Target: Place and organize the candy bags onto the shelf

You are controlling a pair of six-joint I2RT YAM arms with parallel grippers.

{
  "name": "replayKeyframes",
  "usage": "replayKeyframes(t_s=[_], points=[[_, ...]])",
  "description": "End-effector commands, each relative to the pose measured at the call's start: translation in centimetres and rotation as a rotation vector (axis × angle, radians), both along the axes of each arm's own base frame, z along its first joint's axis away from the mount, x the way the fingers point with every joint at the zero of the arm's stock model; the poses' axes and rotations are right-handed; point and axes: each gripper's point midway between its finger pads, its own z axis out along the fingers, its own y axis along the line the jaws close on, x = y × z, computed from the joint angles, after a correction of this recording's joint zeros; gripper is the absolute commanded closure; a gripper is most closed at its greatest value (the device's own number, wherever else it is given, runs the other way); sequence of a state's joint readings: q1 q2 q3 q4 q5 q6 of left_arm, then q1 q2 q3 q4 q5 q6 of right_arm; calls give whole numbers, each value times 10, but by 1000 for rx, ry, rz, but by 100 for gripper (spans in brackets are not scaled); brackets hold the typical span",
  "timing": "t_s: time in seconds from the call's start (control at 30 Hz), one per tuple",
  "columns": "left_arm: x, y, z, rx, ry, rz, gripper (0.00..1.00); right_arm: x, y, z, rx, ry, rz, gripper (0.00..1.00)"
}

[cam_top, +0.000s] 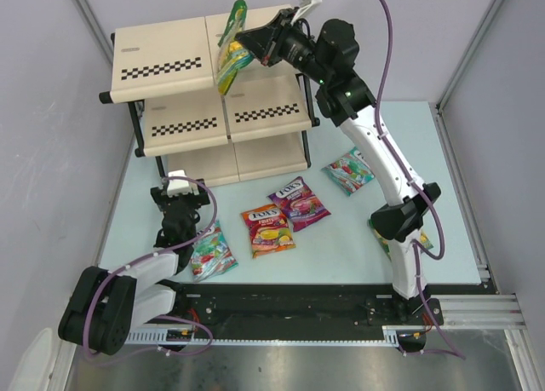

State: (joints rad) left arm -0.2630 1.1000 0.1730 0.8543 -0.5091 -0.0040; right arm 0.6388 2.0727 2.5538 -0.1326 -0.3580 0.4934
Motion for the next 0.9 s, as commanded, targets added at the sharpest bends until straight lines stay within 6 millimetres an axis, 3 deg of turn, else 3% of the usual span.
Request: replayKeyframes(t_s=[0.0,0.4,0.43,0.5,0.53,0.63,0.83,0.87], points=[[10,-3,19,-40,-56,-7,0,-4,-15,38,124,-65,43,100],[12,-6,18,-41,-46,-18,0,44,-28,5,97,18,-22,100],[12,-6,19,-39,-45,-18,0,47,-30,4,97,21,-26,86],[12,-6,17,-40,-41,-21,0,53,-31,-1,97,31,-30,66],[12,-6,18,-40,-43,-21,0,56,-32,-3,95,33,-33,50],[12,-7,18,-41,-46,-22,0,60,-49,4,81,11,-91,32],[11,-7,19,-50,-52,-25,0,43,-115,44,55,-85,-350,20],[11,-7,18,-49,-50,-23,0,50,-116,21,14,-48,-389,20]])
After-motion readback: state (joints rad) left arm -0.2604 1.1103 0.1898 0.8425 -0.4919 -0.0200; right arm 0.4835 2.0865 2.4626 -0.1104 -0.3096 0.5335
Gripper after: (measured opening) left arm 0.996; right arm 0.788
